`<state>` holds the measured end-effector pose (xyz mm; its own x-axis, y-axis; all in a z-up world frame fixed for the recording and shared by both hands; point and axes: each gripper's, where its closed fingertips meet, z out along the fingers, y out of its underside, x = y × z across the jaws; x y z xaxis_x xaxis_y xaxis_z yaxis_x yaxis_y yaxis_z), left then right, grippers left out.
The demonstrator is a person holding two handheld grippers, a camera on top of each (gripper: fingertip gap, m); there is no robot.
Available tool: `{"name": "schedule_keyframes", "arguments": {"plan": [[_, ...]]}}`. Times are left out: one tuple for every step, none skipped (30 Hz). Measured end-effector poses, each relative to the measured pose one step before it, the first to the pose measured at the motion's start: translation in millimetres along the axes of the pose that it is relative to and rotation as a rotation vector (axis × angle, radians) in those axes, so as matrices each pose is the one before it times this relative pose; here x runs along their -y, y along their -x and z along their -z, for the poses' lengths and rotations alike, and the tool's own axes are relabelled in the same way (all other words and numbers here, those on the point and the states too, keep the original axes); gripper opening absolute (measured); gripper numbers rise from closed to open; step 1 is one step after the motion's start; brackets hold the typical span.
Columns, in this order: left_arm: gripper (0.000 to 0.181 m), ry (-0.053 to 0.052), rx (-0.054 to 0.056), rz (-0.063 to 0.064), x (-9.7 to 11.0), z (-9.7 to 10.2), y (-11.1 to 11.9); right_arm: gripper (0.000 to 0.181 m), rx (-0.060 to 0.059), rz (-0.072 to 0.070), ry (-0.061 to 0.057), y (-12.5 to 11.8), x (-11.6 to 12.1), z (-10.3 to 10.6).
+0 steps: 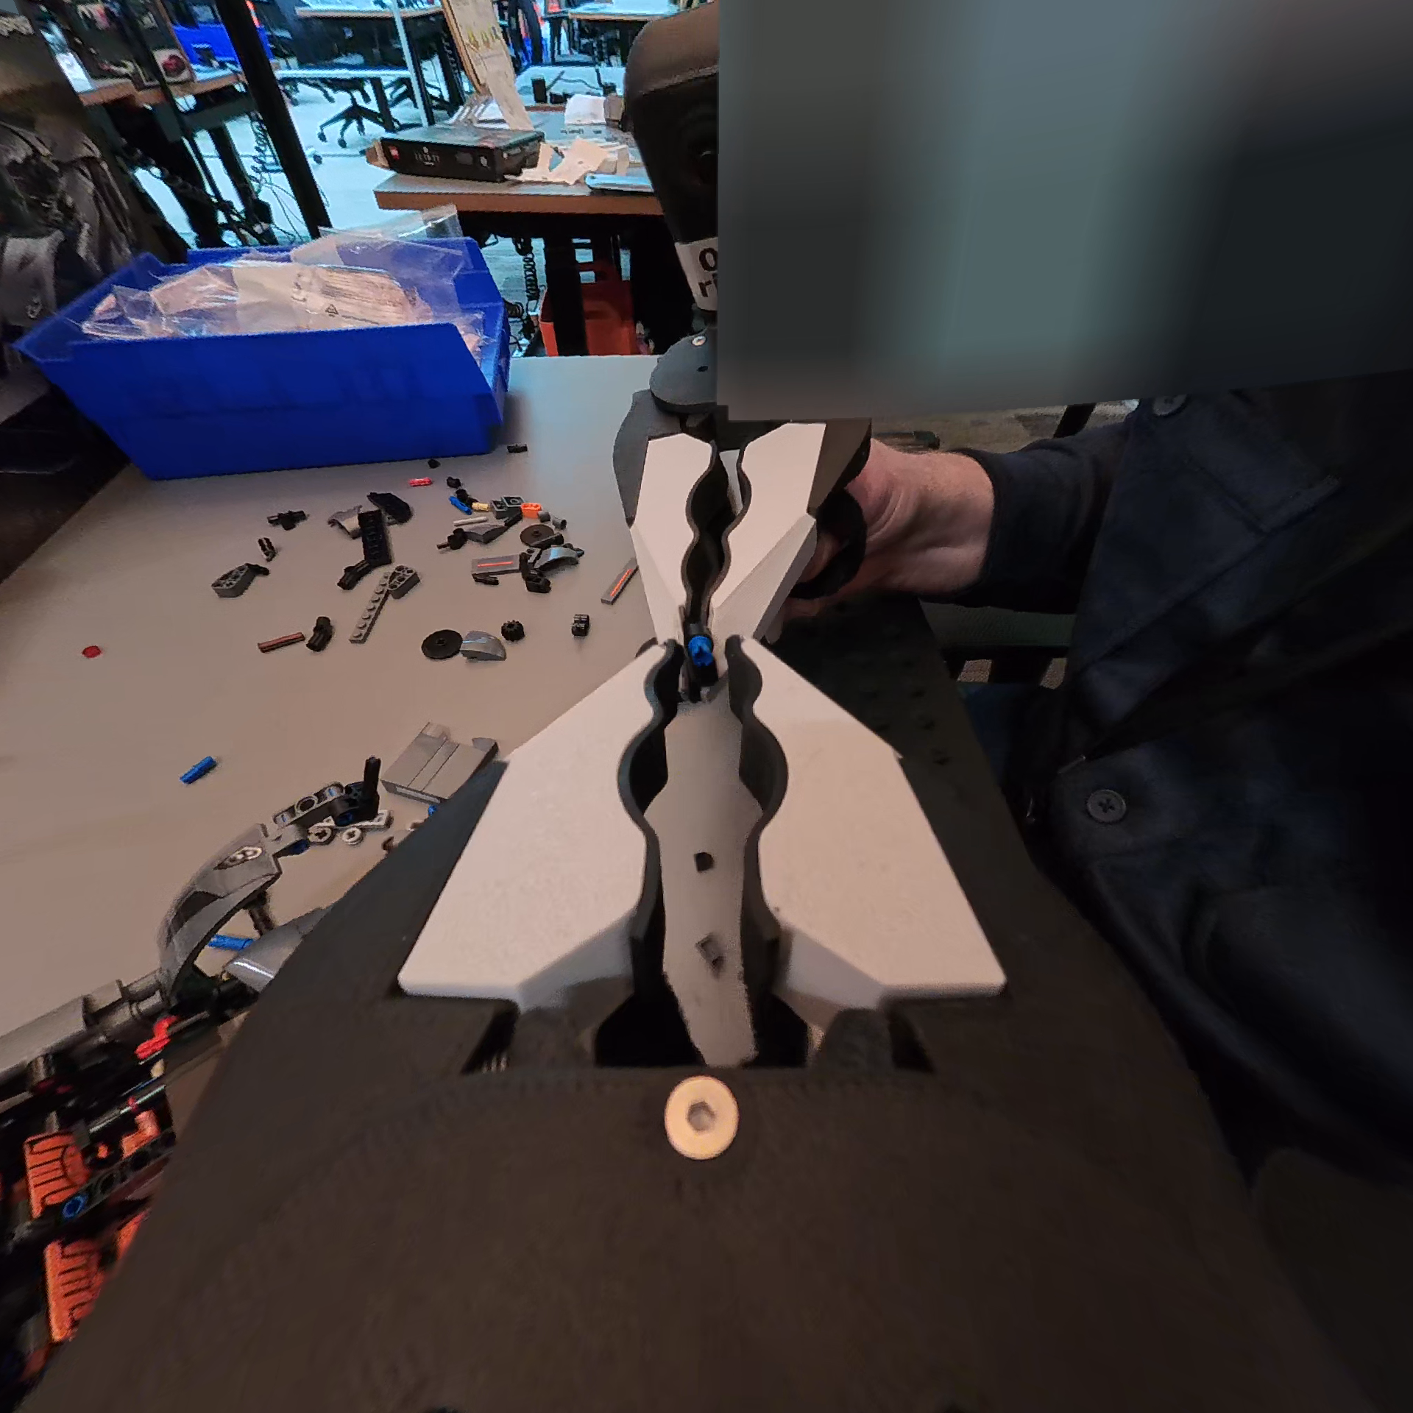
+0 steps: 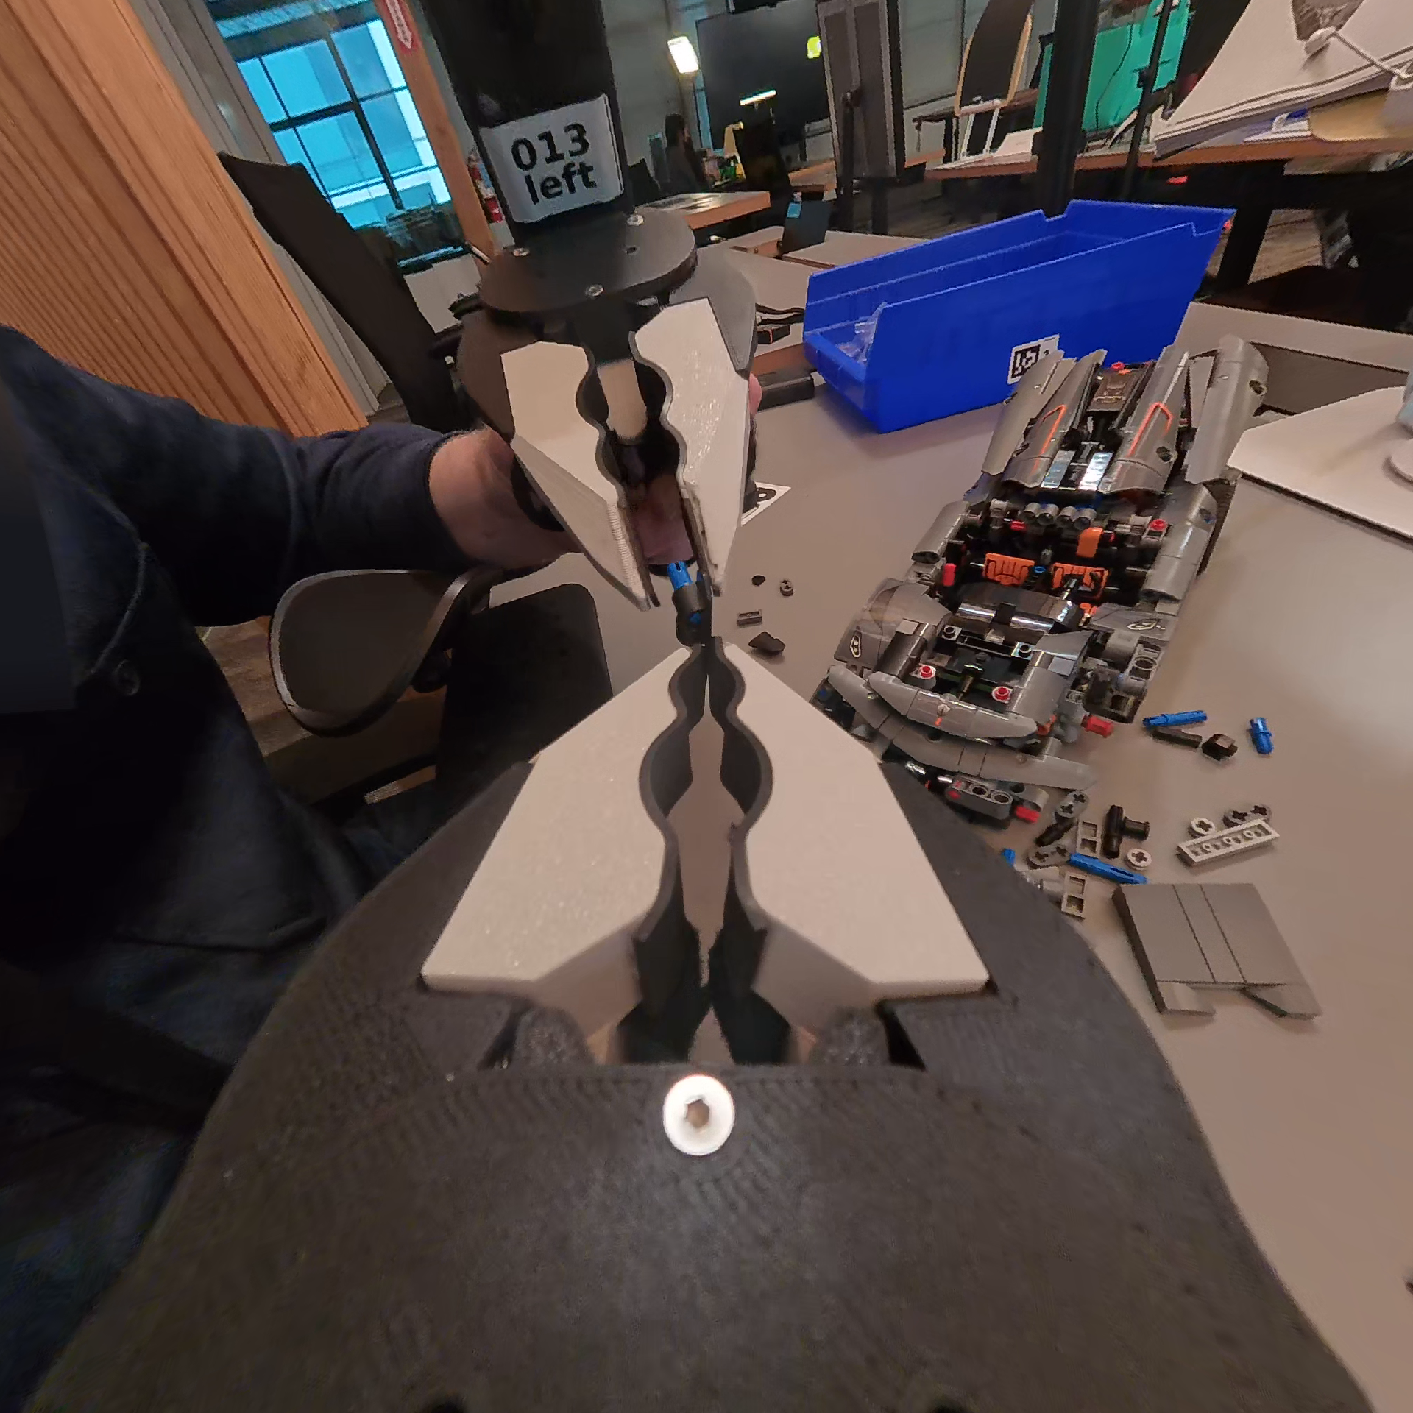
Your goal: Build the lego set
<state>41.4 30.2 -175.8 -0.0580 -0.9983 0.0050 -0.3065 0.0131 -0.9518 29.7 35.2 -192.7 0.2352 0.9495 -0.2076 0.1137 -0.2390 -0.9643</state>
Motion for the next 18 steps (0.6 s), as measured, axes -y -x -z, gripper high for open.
{"name": "schedule_keyframes", "arguments": {"plan": [[0.008,0.0068,0.0095,-0.0106,-0.55,-0.42,0.62,0.000,0.0033,-0.0004,-0.0031,0.43,0.32,-0.04],[0.005,0.0066,-0.0006,-0.0064,-0.55,-0.63,-0.67,0.000,0.0025,-0.0007,-0.0032,0.42,0.48,0.20],[0.004,0.0014,0.0055,-0.0035,0.02,-0.18,0.43,0.000,-0.0011,0.0001,0.0014,-0.36,0.02,0.28],[0.004,0.0033,0.0052,-0.0024,-0.26,-0.35,0.53,0.000,-0.0022,0.0005,0.0001,-0.41,-0.05,0.30],[0.003,0.0001,0.0022,-0.0019,0.12,-0.06,0.15,0.000,0.0000,-0.0013,-0.0015,-0.19,0.13,0.13],[0.003,0.0002,0.0038,-0.0054,0.16,0.15,0.22,0.000,0.0001,-0.0016,-0.0020,0.08,0.25,0.06],[0.002,0.0022,0.0058,-0.0070,-0.19,0.25,0.30,0.000,-0.0010,0.0002,-0.0003,-0.16,0.13,0.09],[0.002,0.0022,0.0037,-0.0046,-0.01,0.33,0.06,0.000,0.0002,-0.0003,-0.0005,-0.05,0.26,0.17],[0.001,-0.0011,0.0011,-0.0016,0.40,0.52,-0.13,0.000,0.0009,0.0001,-0.0034,0.32,0.78,0.15],[0.001,-0.0071,0.0002,0.0016,1.27,0.55,-0.09,0.000,0.0010,0.0015,-0.0046,0.66,1.05,0.18],[0.001,-0.0032,-0.0032,0.0020,0.77,0.41,-0.69,0.000,0.0025,0.0009,-0.0004,0.83,0.65,0.06],[0.001,0.0002,0.0016,-0.0045,0.34,0.31,-0.35,0.000,0.0010,0.0013,0.0004,0.40,0.59,0.07],[0.001,-0.0061,0.0040,-0.0020,1.36,0.35,0.02,0.000,0.0003,0.0016,-0.0024,0.43,0.99,0.22],[0.001,-0.0006,-0.0012,-0.0028,0.53,0.29,-0.46,0.000,0.0018,-0.0004,0.0002,0.43,0.56,0.01],[0.001,0.0038,0.0025,-0.0058,-0.12,0.07,0.18,0.000,0.0010,-0.0048,0.0013,-0.10,-0.04,-0.03],[0.001,0.0000,0.0077,-0.0067,0.10,-0.11,0.56,0.000,0.0024,-0.0080,-0.0026,-0.33,0.29,0.05],[0.001,-0.0049,0.0022,-0.0048,0.68,-0.16,-0.16,0.000,0.0044,-0.0040,-0.0036,0.12,0.23,0.06],[0.001,0.0020,-0.0041,-0.0023,-0.37,-0.21,-0.42,0.000,0.0006,0.0016,0.0012,0.07,-0.36,-0.12]]}}
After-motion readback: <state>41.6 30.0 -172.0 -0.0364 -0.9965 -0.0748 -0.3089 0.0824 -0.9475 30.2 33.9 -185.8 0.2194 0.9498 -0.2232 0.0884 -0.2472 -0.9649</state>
